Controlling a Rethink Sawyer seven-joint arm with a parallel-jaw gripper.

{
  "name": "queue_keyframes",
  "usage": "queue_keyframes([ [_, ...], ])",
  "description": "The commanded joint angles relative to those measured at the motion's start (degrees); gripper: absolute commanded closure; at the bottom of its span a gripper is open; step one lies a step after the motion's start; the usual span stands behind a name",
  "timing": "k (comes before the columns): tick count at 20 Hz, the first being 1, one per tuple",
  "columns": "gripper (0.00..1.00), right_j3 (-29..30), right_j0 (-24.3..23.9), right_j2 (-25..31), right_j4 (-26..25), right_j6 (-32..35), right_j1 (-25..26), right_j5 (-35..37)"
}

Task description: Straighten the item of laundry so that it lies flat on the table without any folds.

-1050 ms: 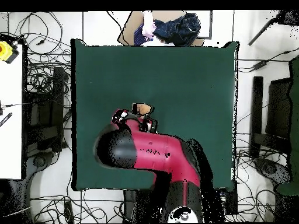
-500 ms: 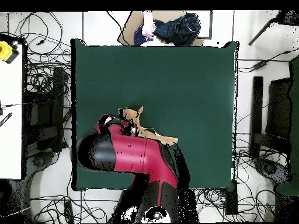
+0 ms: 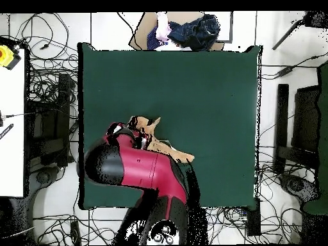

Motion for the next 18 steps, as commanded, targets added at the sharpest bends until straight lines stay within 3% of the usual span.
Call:
queue_keyframes([
  [1,1.00,6.50,1.51,-0.04,4.59,19.54,4.28,-7.34],
  [10,1.00,10.78,5.78,-0.60,10.20,20.36,6.40,-14.08],
  [18,1.00,15.34,9.15,0.08,14.10,19.94,4.69,-16.96],
])
